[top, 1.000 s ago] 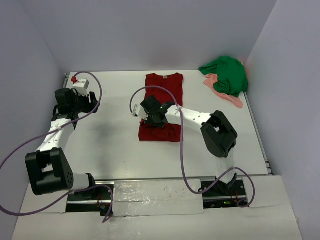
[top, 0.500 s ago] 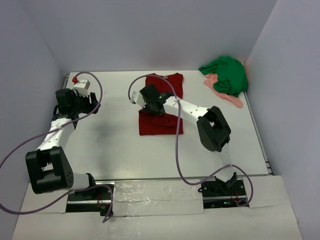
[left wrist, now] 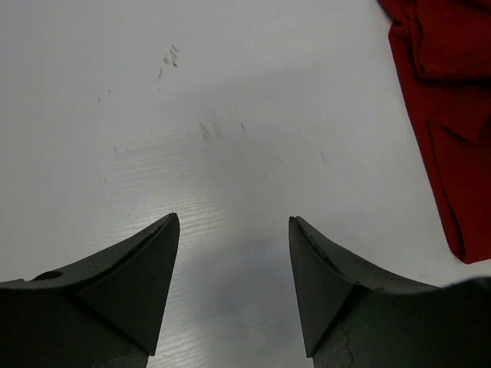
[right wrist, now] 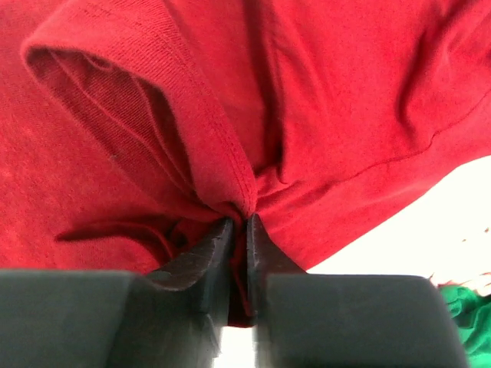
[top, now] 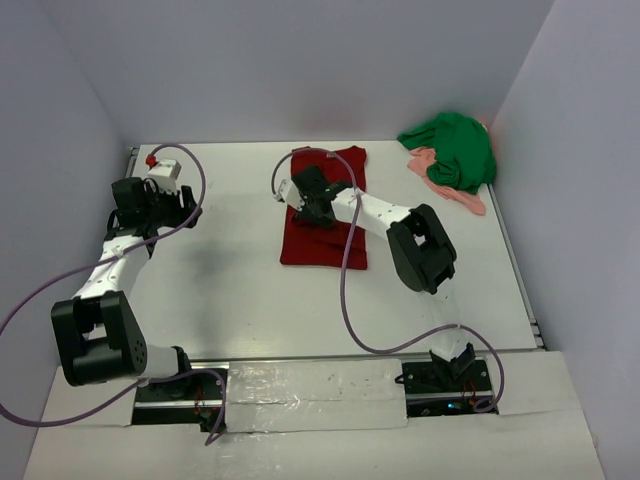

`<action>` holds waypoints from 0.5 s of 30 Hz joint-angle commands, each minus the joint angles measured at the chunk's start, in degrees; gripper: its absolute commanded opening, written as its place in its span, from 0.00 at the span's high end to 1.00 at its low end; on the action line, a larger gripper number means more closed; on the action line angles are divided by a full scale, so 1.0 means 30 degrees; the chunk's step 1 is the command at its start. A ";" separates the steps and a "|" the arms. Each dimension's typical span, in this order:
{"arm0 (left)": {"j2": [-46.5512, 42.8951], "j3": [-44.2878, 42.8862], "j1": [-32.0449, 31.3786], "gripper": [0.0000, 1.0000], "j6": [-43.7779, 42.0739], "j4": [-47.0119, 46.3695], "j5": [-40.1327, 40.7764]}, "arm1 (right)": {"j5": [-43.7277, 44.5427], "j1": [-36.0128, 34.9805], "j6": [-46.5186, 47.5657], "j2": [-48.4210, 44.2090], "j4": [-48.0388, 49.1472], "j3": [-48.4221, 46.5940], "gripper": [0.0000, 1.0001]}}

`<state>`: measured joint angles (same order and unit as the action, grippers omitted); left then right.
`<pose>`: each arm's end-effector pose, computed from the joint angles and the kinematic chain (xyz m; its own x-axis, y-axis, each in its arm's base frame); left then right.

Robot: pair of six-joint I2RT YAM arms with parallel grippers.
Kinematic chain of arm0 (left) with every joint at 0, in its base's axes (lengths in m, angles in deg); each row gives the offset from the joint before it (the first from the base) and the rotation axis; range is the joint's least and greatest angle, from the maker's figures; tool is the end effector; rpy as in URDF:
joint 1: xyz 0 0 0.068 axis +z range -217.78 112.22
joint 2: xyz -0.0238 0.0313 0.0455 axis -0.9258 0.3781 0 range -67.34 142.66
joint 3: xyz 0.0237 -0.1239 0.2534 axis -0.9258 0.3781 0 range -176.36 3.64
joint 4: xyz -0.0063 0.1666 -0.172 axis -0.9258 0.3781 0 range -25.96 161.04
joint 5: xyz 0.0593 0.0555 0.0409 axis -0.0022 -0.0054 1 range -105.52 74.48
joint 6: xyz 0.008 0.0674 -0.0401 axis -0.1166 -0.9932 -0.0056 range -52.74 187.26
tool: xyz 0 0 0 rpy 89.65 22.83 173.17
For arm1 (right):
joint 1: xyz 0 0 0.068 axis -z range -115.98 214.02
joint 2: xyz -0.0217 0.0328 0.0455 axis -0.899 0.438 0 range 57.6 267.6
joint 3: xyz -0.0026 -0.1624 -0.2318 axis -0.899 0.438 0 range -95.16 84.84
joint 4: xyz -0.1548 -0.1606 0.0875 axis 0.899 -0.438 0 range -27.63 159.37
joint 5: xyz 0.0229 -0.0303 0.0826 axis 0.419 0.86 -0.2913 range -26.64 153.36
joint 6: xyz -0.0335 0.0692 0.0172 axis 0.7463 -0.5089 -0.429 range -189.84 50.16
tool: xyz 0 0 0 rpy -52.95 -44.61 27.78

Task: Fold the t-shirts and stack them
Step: Fold the tshirt

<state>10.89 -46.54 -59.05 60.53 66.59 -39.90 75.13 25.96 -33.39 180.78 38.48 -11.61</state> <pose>0.3051 0.0186 0.2620 -0.4748 0.0350 -0.8794 0.2703 0.9567 -0.1079 0.3787 0.2791 0.1788 -0.2274 -0.9168 -0.3284 -0.8114 0.3648 -0.4567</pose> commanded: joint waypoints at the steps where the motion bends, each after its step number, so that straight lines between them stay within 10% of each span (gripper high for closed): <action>1: 0.0171 -0.0180 0.0107 0.32 -0.0250 -0.0175 -0.0632 | 0.0324 0.0325 -0.0603 0.0220 0.1068 -0.0928 0.59; 4: 0.0142 -0.0209 0.0107 0.31 -0.0250 -0.0088 -0.0691 | 0.0560 0.0296 -0.1161 -0.0070 0.2120 -0.0607 0.41; 15: -0.0180 0.0142 -0.0098 0.31 -0.0308 -0.0087 -0.0428 | 0.0705 -0.0671 -0.2948 -0.3907 0.3588 0.0972 0.37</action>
<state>11.40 -46.40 -59.12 60.53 66.85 -40.19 76.22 25.33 -39.60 176.98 45.21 -10.03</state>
